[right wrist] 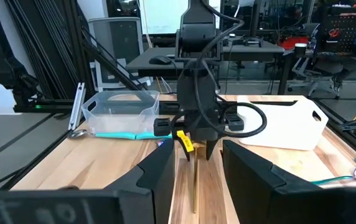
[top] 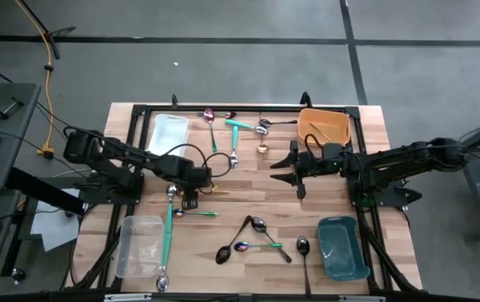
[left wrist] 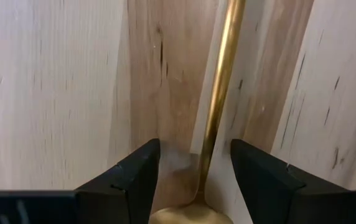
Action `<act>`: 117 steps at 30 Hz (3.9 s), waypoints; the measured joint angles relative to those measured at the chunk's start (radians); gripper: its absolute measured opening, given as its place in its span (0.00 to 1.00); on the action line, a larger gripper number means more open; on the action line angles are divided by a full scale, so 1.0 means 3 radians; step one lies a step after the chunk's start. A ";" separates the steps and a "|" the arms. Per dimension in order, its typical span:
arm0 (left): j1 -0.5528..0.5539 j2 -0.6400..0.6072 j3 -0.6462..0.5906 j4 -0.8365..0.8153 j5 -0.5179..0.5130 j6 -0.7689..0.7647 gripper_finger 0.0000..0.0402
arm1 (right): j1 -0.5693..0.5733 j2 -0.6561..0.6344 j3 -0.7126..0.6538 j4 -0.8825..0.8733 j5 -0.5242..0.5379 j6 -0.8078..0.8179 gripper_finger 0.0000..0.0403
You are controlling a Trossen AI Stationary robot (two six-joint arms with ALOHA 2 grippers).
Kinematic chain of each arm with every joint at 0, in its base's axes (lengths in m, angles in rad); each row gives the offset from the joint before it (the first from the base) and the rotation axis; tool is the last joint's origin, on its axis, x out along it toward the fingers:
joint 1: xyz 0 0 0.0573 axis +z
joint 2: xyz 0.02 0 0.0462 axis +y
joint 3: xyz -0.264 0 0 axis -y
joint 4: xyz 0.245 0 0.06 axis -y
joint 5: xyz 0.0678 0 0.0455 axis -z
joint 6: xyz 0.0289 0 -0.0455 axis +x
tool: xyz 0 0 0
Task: Sort silverware by color (type)
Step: Put the gold spoon into the yellow bin
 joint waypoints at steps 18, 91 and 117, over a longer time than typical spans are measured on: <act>0.0018 0.0000 0.0092 -0.0292 -0.0010 -0.0184 0.03 | -0.0001 -0.0001 0.0001 -0.0007 0.0000 0.0090 0.32; -0.0242 -0.0022 -0.0973 0.5577 -0.1338 0.0358 0.01 | -0.0006 0.1723 0.1043 0.0860 0.0601 0.0219 0.32; -0.0323 -0.0034 -0.0796 0.5312 -0.1180 0.0252 0.01 | 0.0087 0.1613 0.1041 0.0908 0.0839 0.0337 0.32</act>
